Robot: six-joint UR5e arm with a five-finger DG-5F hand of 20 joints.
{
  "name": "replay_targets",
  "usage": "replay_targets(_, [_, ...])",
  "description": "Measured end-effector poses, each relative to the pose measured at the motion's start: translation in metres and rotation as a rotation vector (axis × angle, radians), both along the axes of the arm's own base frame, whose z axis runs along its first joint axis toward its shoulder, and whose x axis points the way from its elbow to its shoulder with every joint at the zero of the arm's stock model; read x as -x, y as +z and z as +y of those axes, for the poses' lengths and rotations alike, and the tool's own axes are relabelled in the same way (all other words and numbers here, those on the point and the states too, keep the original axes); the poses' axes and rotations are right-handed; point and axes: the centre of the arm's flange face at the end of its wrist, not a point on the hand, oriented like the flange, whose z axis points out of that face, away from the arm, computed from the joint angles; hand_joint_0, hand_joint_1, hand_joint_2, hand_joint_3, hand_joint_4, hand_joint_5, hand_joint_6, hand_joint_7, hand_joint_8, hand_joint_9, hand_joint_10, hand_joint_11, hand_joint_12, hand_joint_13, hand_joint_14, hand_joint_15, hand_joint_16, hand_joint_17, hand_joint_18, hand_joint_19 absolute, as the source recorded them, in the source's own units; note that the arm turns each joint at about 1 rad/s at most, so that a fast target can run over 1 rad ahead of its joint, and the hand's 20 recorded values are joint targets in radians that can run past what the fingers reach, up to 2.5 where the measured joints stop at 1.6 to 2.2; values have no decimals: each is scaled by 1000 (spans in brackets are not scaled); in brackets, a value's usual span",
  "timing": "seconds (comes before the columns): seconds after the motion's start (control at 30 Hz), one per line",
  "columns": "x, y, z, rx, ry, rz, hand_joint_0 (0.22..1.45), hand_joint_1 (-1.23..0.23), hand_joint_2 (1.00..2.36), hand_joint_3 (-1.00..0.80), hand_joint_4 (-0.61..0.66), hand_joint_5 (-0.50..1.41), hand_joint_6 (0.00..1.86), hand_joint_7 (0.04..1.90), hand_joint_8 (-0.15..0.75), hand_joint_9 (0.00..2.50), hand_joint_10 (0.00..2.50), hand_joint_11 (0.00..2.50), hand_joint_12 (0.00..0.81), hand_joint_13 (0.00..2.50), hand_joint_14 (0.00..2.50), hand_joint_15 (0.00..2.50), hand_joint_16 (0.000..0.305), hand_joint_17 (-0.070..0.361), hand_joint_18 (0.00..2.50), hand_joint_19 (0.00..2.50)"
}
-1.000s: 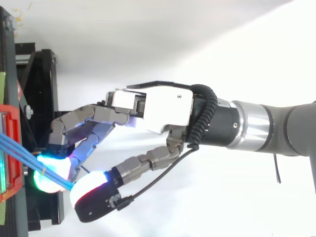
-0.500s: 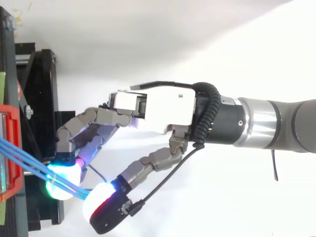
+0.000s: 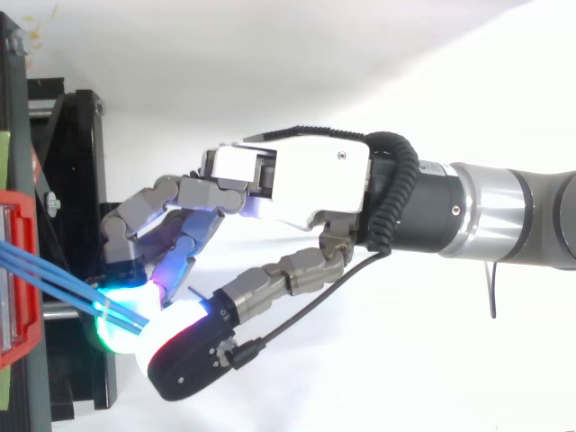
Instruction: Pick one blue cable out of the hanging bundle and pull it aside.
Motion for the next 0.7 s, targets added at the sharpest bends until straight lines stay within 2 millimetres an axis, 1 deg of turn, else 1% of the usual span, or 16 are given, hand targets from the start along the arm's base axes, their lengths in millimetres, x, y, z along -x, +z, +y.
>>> replay_targets(0.03, [0, 0, -1, 0, -1, 0, 653, -860, 1020, -268, 49, -127, 891, 1077, 355, 1068, 15, 476, 359, 725, 12, 309, 46, 103, 685, 496])
replay_targets(0.07, [0, 0, -1, 0, -2, 0, 696, -914, 1020, -268, -3, -131, 895, 1102, 348, 1064, 15, 487, 351, 723, 14, 309, 45, 102, 689, 486])
replay_targets(0.1, [0, 0, -2, 0, -3, 1, 742, -948, 1018, -292, -45, -135, 902, 1170, 335, 1067, 18, 487, 345, 736, 12, 314, 45, 100, 699, 490])
replay_targets(0.13, [0, 0, -2, 0, -3, 1, 755, -955, 1018, -293, -51, -135, 901, 1194, 327, 1072, 18, 494, 345, 738, 12, 314, 44, 100, 697, 495])
replay_targets(0.17, [0, 0, -2, -1, -4, 0, 788, -950, 1015, -340, -66, -136, 903, 1275, 322, 1088, 16, 504, 340, 752, 14, 329, 43, 98, 700, 500])
replay_targets(0.2, [0, 0, -3, -1, -4, 0, 821, -946, 1008, -424, -70, -137, 896, 1450, 315, 1118, 19, 516, 337, 765, 13, 335, 43, 97, 696, 525])
replay_targets(0.27, [0, 0, -3, -1, -5, 1, 840, -937, 1000, -500, -88, -136, 918, 1494, 309, 1133, 17, 535, 337, 788, 14, 351, 42, 95, 712, 518])
replay_targets(0.33, [0, 0, -4, 0, -6, 0, 816, -940, 1000, -500, -96, -137, 931, 1452, 304, 1134, 20, 535, 337, 798, 14, 353, 42, 95, 742, 487])
replay_targets(0.37, [0, 0, -5, 0, -7, 0, 788, -939, 1000, -500, -85, -137, 942, 1356, 305, 1132, 18, 550, 336, 803, 15, 361, 43, 96, 753, 479])
replay_targets(0.4, [0, 0, -6, 0, -8, 0, 739, -983, 1000, -500, -44, -128, 944, 1223, 307, 1136, 18, 549, 337, 810, 15, 371, 43, 96, 750, 479])
replay_targets(0.43, [0, 0, -6, -1, -8, 0, 730, -983, 1000, -500, -33, -126, 944, 1179, 307, 1136, 18, 549, 337, 819, 15, 383, 43, 96, 749, 482])
replay_targets(0.5, [1, 1, -8, -1, -10, 0, 650, -1005, 1000, -500, 8, -116, 944, 1014, 306, 1148, 20, 557, 335, 832, 17, 400, 42, 95, 745, 496])
replay_targets(0.53, [1, 1, -8, -1, -10, -1, 635, -1003, 1000, -500, 21, -115, 943, 992, 309, 1148, 20, 561, 334, 835, 17, 404, 42, 95, 745, 498])
replay_targets(0.6, [1, 2, -9, -4, -12, -2, 540, -1001, 1000, -500, 46, -110, 941, 948, 327, 1166, 17, 555, 348, 855, 16, 420, 45, 100, 762, 509])
replay_targets(0.63, [1, 3, -10, -5, -12, -3, 527, -993, 1000, -500, 49, -110, 940, 955, 327, 1169, 19, 552, 349, 857, 17, 414, 45, 102, 767, 508])
replay_targets(0.7, [1, 4, -11, -8, -13, -3, 457, -952, 1000, -500, 74, -108, 925, 975, 350, 1187, 16, 543, 372, 881, 15, 413, 51, 115, 800, 510])
